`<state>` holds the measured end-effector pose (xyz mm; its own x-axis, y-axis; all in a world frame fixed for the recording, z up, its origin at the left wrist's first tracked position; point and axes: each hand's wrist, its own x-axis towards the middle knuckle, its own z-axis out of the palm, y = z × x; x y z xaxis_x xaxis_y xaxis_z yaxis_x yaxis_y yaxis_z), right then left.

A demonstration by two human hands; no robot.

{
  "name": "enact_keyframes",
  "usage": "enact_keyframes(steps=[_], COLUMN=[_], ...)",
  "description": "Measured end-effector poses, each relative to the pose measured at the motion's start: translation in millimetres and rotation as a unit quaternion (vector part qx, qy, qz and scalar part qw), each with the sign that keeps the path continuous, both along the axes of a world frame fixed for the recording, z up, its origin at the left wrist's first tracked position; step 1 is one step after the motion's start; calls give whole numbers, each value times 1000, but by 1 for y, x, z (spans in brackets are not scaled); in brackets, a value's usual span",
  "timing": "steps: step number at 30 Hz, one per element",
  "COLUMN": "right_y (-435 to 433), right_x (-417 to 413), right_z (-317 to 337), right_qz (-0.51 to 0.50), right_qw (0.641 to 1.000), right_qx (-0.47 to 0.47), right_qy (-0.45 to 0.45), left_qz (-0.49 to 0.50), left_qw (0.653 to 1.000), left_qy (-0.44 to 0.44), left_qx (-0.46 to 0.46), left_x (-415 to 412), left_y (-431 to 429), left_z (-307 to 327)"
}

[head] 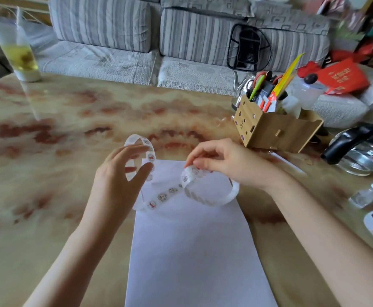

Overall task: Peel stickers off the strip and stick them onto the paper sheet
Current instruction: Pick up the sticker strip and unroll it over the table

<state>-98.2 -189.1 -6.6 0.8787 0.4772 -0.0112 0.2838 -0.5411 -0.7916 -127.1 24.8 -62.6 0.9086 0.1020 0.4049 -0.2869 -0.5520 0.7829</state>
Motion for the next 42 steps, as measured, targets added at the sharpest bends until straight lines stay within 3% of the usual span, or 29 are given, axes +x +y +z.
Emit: enact_keyframes(steps=[2,5,8,13,18,21,26,29,33,38,42], right_y=[8,15,16,-5,-22,-23,-20,-14,13,90,139], right_x=[10,16,17,15,-1,2,23,32,40,29,15], right_z=[-2,-2,-4,-19,-49,-64,-75,-79,-78,-76,-82], right_qz=[22,48,36,-109,-119,-185,-227,-252,-241,-114,-23], right_qw=[1000,998,997,987,993,982,959,950,967,987,993], right_qx=[14,44,70,101,-2,-4,-147,-173,-52,115,110], right_qy=[12,17,8,-66,-19,-38,-81,-70,-58,16,24], left_qz=[-117,-234,-210,-151,-137,-152,-199,-222,-220,-172,-142], left_qw=[990,941,951,950,948,934,904,896,893,909,914], left_qy=[24,158,151,145,136,152,178,175,160,108,99], left_qx=[-77,-184,-168,-232,-255,-286,-335,-342,-358,-363,-368], left_x=[-5,-2,1,0,-4,-4,-1,1,3,7,10], left_y=[-6,-13,-16,-14,-14,-12,-5,-1,4,24,42], left_z=[12,13,7,2,5,2,0,-2,-3,9,15])
